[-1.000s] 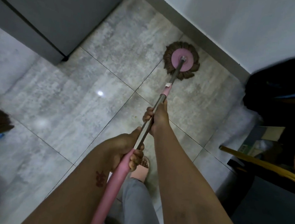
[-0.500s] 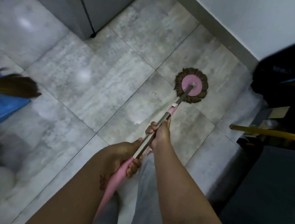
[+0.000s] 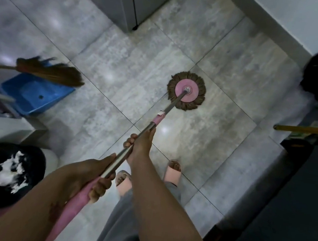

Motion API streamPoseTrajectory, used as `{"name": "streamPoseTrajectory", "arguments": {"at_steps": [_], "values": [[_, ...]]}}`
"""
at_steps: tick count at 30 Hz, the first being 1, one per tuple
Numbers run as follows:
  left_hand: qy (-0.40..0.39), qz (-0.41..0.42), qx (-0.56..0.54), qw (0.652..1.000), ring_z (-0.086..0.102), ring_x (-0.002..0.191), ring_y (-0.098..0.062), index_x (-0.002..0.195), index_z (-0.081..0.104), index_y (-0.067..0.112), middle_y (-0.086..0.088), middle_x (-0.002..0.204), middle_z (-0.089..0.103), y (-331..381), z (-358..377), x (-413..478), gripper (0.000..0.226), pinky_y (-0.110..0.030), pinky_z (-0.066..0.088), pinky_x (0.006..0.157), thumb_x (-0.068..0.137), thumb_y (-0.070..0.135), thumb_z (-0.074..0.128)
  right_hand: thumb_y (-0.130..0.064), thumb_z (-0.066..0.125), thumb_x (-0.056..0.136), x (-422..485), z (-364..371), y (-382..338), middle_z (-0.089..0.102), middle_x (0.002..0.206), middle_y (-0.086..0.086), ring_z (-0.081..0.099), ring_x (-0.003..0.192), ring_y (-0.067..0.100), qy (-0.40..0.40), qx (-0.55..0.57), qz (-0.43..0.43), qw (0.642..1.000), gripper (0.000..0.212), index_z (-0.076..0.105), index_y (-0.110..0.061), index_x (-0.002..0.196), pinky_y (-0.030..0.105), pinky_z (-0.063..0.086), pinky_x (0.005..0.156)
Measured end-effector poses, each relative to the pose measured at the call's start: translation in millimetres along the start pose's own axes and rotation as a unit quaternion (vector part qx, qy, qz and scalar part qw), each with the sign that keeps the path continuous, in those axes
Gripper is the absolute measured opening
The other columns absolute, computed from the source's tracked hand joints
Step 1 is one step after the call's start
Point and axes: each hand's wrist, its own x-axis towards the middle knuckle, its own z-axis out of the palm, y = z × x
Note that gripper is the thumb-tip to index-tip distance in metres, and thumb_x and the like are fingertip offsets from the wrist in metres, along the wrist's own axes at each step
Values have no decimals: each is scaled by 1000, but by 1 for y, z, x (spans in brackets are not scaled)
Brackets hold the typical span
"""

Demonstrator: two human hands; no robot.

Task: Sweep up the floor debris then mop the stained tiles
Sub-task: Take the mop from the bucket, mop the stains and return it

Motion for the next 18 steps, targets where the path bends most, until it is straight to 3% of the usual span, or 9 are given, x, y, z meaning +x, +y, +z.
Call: {"name": "streamPoseTrajectory", "arguments": {"at_steps": [2, 5, 9, 14, 18], "values": [[-4, -1, 6, 1000, 46, 75, -19, 115, 50, 19, -4, 97, 48, 10, 13, 10, 59, -32, 38, 74, 88, 71, 45, -46, 34, 101, 10, -8, -16, 39, 58, -3, 35, 37, 9, 1, -5, -11, 1000, 37, 38, -60, 135, 18, 32, 37], [-37, 2, -5, 999, 49, 63, -15, 106, 53, 15, -1, 79, 51, 35, 44, 23, 55, -26, 40, 60, 91, 67, 42, -41, 34, 103, 28, -25, -52, 39, 60, -2, 36, 38, 9, 2, -12, -30, 999, 37, 39, -58, 136, 18, 33, 37], [-147, -43, -78, 985, 36, 35, -15, 68, 51, 12, -1, 50, 40, 92, 102, 20, 60, -17, 34, 37, 91, 66, 42, -39, 34, 105, 53, -51, -126, 39, 59, -2, 34, 37, 8, 25, -22, -68, 997, 35, 41, -53, 136, 17, 32, 35], [-170, -35, -64, 983, 35, 30, -13, 69, 47, 11, -2, 44, 42, 153, 181, 29, 61, -13, 32, 35, 94, 65, 38, -41, 35, 106, 72, -99, -210, 37, 61, -2, 34, 33, 6, 53, 28, -79, 995, 38, 36, -44, 144, 14, 30, 33], [-190, -54, -45, 979, 35, 31, -12, 67, 47, 11, -1, 44, 42, 152, 202, 31, 63, -14, 32, 35, 92, 68, 36, -47, 35, 104, 69, -126, -218, 35, 63, -3, 33, 33, 6, 63, 43, -63, 995, 46, 33, -32, 148, 14, 29, 32]]}}
